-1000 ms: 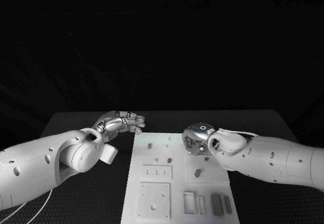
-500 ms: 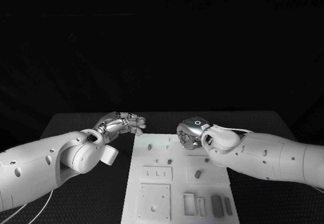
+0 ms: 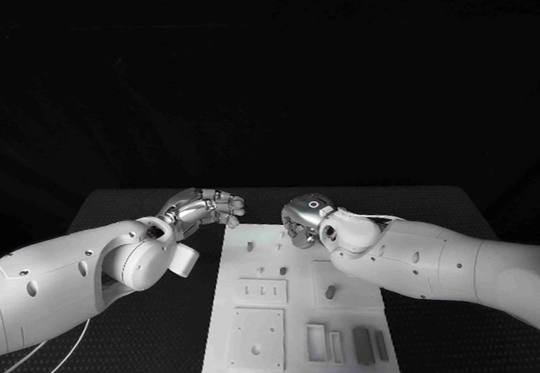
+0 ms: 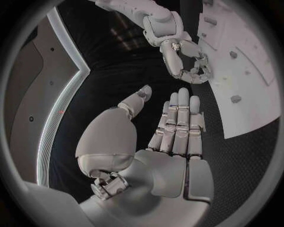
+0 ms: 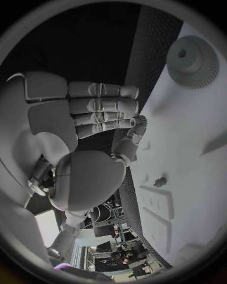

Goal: Assemble the parts on the task board

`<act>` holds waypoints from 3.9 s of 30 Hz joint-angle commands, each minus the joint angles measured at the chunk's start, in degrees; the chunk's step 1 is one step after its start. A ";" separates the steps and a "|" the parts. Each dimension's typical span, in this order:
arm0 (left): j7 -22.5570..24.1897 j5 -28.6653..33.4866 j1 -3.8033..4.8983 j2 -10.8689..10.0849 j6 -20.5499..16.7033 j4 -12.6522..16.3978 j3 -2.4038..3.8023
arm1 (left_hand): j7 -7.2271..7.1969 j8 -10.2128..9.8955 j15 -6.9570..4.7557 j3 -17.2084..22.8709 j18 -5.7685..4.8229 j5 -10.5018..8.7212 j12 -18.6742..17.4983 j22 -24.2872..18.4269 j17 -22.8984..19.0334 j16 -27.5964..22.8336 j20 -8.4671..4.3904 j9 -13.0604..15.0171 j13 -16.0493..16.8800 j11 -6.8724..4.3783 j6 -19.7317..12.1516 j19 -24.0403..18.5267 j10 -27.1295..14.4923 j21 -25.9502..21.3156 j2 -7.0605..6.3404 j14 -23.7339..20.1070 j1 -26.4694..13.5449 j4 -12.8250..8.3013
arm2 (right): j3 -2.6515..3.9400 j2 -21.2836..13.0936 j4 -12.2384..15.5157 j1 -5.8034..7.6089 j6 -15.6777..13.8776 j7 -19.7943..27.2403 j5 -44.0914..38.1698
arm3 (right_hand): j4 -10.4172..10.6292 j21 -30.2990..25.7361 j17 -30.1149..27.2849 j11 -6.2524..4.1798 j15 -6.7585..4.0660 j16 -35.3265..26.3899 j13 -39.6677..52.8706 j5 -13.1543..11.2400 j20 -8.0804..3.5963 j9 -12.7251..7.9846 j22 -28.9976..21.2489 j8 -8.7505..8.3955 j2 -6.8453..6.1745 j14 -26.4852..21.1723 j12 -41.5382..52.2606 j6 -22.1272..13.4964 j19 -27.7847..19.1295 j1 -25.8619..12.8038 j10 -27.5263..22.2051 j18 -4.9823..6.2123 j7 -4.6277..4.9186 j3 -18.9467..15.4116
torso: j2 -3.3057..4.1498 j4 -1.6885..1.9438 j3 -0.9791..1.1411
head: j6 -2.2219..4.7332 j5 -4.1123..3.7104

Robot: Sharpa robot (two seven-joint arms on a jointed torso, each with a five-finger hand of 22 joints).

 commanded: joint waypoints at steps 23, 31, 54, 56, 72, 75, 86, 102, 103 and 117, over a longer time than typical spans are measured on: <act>0.21 -0.05 0.09 0.00 0.55 0.18 0.08 | 0.00 -0.24 -0.02 0.11 0.91 -0.24 -0.23 -0.11 0.10 -0.33 0.04 0.14 0.12 -0.20 -0.23 -0.54 -0.22 0.27 -0.22 -0.30 -0.49 0.39 | 0.02 1.88 -0.84 -0.11 -1.42 -3.37 -2.80 | 0.15 0.76 -0.28 -0.61 -0.46 0.72 3.14 -0.13 -0.56 0.34 1.34 -0.28 -1.09 0.04 -0.17 0.57 0.09 -0.19 1.29 1.00 -0.06 1.13 | 1.17 0.97 -0.39 | -0.04 0.06; 0.24 -0.05 0.09 0.19 0.51 -0.04 0.08 | 0.00 -0.24 -0.03 0.12 0.91 -0.24 -0.24 -0.12 0.11 -0.34 0.04 0.15 0.13 -0.20 -0.23 -0.55 -0.21 0.28 -0.24 -0.30 -0.46 0.36 | 0.01 2.29 -1.15 -0.11 -1.13 -3.24 -2.39 | 0.16 0.82 -0.31 -0.61 -0.46 0.78 3.18 -0.14 -0.57 0.38 1.33 -0.32 -1.11 0.02 -0.21 0.57 0.08 -0.21 1.29 1.00 -0.06 1.21 | 1.37 0.95 -0.51 | 0.02 0.17; 0.01 -0.06 0.08 0.77 0.50 -0.45 0.06 | 0.02 -0.29 -0.03 0.12 0.88 -0.24 -0.31 -0.17 0.17 -0.40 0.03 0.21 0.17 -0.18 -0.22 -0.57 -0.19 0.34 -0.20 -0.29 -0.46 0.39 | -0.09 2.67 -2.39 -0.50 0.74 -2.97 1.44 | 0.52 0.86 -1.55 1.56 1.44 0.68 2.03 -0.26 -0.04 -0.28 1.20 -3.70 -2.30 -1.59 -2.68 -4.54 -1.62 -1.67 -4.92 1.00 2.10 0.54 | 1.30 1.00 -0.57 | -0.07 0.07; -0.04 -0.06 0.08 0.72 0.36 -0.43 0.06 | 0.03 -0.30 -0.03 0.12 0.88 -0.24 -0.32 -0.18 0.17 -0.40 0.03 0.21 0.17 -0.17 -0.22 -0.57 -0.19 0.35 -0.21 -0.29 -0.47 0.40 | -0.09 2.62 -2.40 -0.50 0.26 -3.06 2.10 | 0.99 0.87 -1.78 2.14 2.02 0.81 1.34 -0.26 0.09 -0.53 1.17 -4.39 -3.09 -1.74 -2.58 -5.74 -1.91 -1.94 -6.91 1.00 2.69 -0.16 | 1.29 0.99 -0.55 | -0.12 0.11; -0.04 -0.06 0.08 0.49 0.19 -0.53 0.05 | 0.11 -0.39 -0.03 0.09 0.86 -0.23 -0.41 -0.24 0.23 -0.45 0.01 0.25 0.20 -0.11 -0.28 -0.59 -0.20 0.41 -0.17 -0.26 -0.60 0.52 | -0.03 0.33 -0.52 -0.25 -5.40 -2.22 5.51 | 3.44 -0.01 -3.13 4.71 4.46 1.19 -3.61 -0.27 1.16 -1.83 1.00 -7.19 -6.54 -4.17 -2.33 -11.67 -4.24 -1.53 -15.75 1.00 4.81 -2.28 | 1.26 0.69 -0.40 | 0.33 0.29; -0.01 -0.06 0.08 0.45 0.23 -0.53 0.05 | 0.11 -0.39 -0.03 0.09 0.86 -0.23 -0.42 -0.24 0.24 -0.46 0.01 0.25 0.20 -0.11 -0.28 -0.60 -0.20 0.41 -0.17 -0.26 -0.59 0.52 | 0.06 -0.99 0.53 0.15 -6.35 -1.30 6.91 | 3.72 0.14 -3.16 4.58 4.34 1.53 -3.84 -0.27 1.09 -1.79 1.04 -6.99 -6.58 -3.97 -2.17 -11.46 -3.99 -1.30 -15.31 1.00 4.78 -2.13 | 1.27 0.75 -0.44 | 0.44 0.04; 0.51 -0.09 0.07 0.14 0.46 -1.34 0.05 | 0.09 -0.45 -0.02 0.07 0.84 -0.23 -0.51 -0.30 0.27 -0.53 0.00 0.28 0.21 -0.10 -0.32 -0.67 -0.25 0.43 -0.35 -0.31 -0.55 0.45 | 3.82 -10.42 7.92 2.13 -1.39 5.30 19.31 | 4.22 3.96 -1.79 2.17 2.03 6.16 -2.59 -0.28 -0.45 -1.42 1.61 -5.94 -6.35 -2.60 0.81 -10.38 -1.30 -0.66 -7.84 1.00 4.51 -3.42 | 1.03 0.02 -0.20 | 1.28 0.03; 0.89 -0.35 -0.70 0.64 0.67 -3.44 -0.01 | 0.07 -0.54 0.06 0.10 0.79 -0.21 -0.65 -0.38 0.28 -0.74 0.04 0.34 0.22 -0.07 -0.37 -0.83 -0.34 0.43 -0.39 -0.53 -0.46 0.38 | 4.44 -16.07 6.70 2.95 14.23 7.61 25.17 | 3.81 19.50 5.34 -0.81 -0.74 23.33 39.69 0.41 -2.92 -0.66 1.50 -7.59 -4.35 -5.42 29.10 -11.43 -2.72 -4.68 -10.92 1.00 3.42 -10.90 | 0.77 -0.80 1.40 | 1.42 0.81; 0.90 -0.35 -0.79 0.66 0.68 -3.49 -0.01 | 0.07 -0.55 0.10 0.10 0.77 -0.21 -0.69 -0.40 0.27 -0.81 0.06 0.35 0.22 -0.06 -0.38 -0.90 -0.36 0.42 -0.40 -0.62 -0.45 0.38 | 4.44 -15.94 6.44 2.87 14.43 7.63 25.16 | 3.84 19.79 5.21 -0.76 -0.70 23.43 40.14 0.39 -2.87 -0.65 1.46 -7.66 -4.38 -5.70 29.35 -11.44 -3.09 -4.75 -11.43 1.00 3.47 -10.73 | 0.81 -0.85 1.56 | 1.52 0.97; 0.93 -0.35 -1.31 0.89 1.11 -3.96 0.00 | 0.06 -0.67 0.37 0.11 0.65 -0.21 -0.89 -0.57 0.26 -1.26 0.27 0.47 0.27 -0.03 -0.40 -1.43 -0.42 0.32 -0.37 -1.15 -0.44 0.36 | 4.43 -13.89 3.66 1.23 12.86 6.55 19.00 | 3.71 21.67 4.97 -0.58 -0.50 25.15 41.67 1.59 -2.61 -0.96 1.39 -8.45 -4.63 -7.05 31.16 -12.24 -4.69 -7.28 -13.25 1.00 3.61 -12.67 | 1.00 -1.04 2.58 | 1.52 1.14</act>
